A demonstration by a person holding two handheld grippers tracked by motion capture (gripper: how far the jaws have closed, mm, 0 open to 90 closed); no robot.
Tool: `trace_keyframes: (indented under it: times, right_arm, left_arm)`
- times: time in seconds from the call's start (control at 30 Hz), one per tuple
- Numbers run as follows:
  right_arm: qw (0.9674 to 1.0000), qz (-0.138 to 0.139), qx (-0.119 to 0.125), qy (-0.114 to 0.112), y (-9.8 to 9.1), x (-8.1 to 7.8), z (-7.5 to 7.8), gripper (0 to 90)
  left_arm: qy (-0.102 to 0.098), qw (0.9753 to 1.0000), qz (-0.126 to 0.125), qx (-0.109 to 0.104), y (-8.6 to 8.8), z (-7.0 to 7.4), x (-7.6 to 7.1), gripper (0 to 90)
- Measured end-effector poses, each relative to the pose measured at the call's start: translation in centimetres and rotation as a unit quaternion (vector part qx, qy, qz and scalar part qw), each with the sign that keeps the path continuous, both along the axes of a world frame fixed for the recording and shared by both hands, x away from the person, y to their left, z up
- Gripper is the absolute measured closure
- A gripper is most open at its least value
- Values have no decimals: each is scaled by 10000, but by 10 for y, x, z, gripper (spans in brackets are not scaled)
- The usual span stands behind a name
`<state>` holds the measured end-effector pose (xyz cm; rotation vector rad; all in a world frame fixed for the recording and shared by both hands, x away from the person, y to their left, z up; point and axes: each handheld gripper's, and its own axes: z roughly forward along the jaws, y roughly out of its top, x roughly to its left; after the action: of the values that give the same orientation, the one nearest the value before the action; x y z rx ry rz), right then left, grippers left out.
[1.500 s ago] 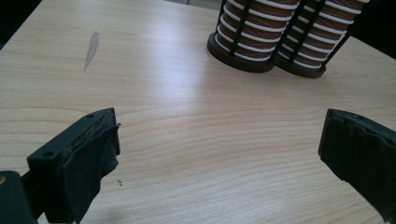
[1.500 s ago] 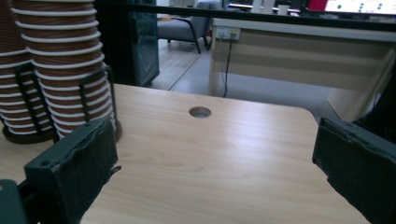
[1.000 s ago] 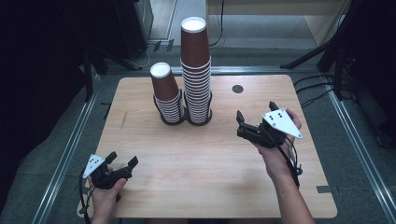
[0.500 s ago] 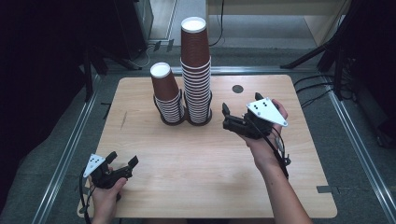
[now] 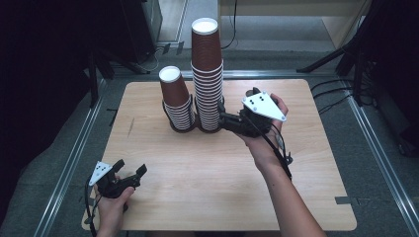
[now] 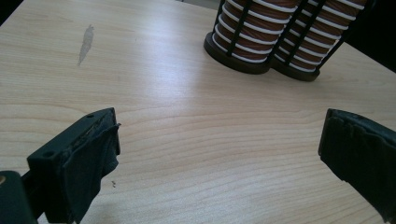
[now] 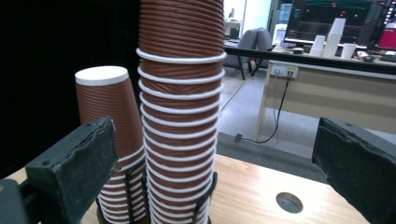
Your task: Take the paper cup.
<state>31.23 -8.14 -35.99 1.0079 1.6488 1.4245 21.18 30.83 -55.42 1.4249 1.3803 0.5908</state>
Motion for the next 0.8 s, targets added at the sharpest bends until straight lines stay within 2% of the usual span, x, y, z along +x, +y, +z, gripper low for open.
trace_keyframes:
  times: [0.1, 0.37, 0.5, 0.8]
  right_arm:
    - [9999, 90, 50, -12, 6, 3, 4, 4]
    - [9998, 123, 129, -122, 17, 14, 14, 4]
    - [9996, 131, 182, -152, 23, 20, 18, 4]
    - [9996, 53, 193, -177, 46, 43, 27, 4]
  left_arm:
    - [-6, 10000, -27, 63, -1, 0, 0, 0]
    - [13, 10000, -42, 44, -1, 0, 0, 0]
    - [25, 9998, -114, 135, -3, 0, 1, 0]
    - [47, 9997, -106, 230, -5, 0, 2, 0]
